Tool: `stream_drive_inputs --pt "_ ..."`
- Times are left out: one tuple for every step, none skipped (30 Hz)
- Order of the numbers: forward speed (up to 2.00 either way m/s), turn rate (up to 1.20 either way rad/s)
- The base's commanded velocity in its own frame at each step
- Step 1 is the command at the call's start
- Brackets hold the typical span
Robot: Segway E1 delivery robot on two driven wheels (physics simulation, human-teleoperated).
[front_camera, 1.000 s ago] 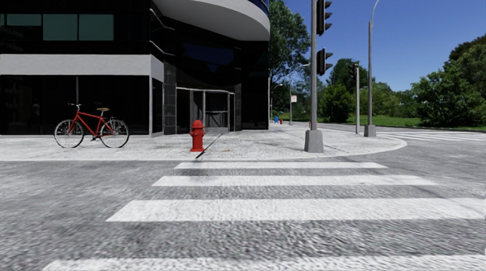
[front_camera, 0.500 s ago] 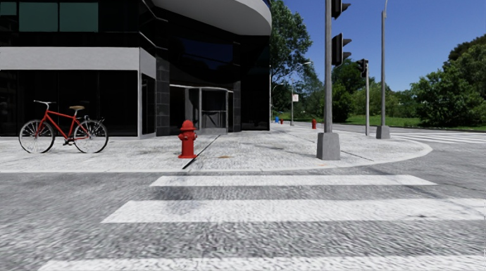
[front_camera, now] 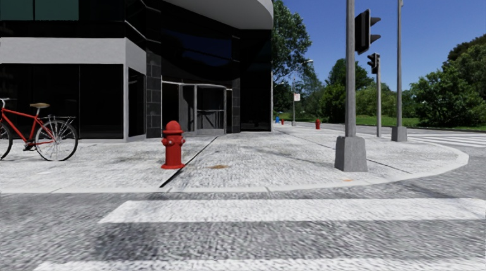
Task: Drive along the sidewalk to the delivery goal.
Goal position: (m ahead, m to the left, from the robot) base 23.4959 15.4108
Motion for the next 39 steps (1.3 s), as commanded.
stream_drive_inputs --pt "2.0 0.0" --pt "2.0 0.0" --pt "2.0 0.0" --pt "2.0 0.0" --pt "2.0 0.0" --pt "2.0 0.0" --pt "2.0 0.0" --pt "2.0 0.0" --pt "2.0 0.0" --pt "2.0 0.0" --pt "2.0 0.0" --pt "2.0 0.0" --pt "2.0 0.0" --pt "2.0 0.0" --pt "2.0 0.0" --pt "2.0 0.0" --pt "2.0 0.0" --pt "2.0 0.0" --pt "2.0 0.0" --pt "2.0 0.0" --pt "2.0 0.0" --pt "2.0 0.0" --pt "2.0 0.0" --pt "2.0 0.0" --pt "1.96 0.0" --pt "1.71 0.0" --pt "1.34 0.0" --pt "1.18 0.0" --pt "1.18 0.0" --pt "1.15 0.0" --pt "1.14 0.0" --pt "1.14 0.0" --pt "1.14 0.0" --pt "1.14 0.0" --pt "1.14 0.0" --pt "1.14 0.0" --pt "1.14 0.0" --pt "1.14 0.0" --pt "1.15 0.0"
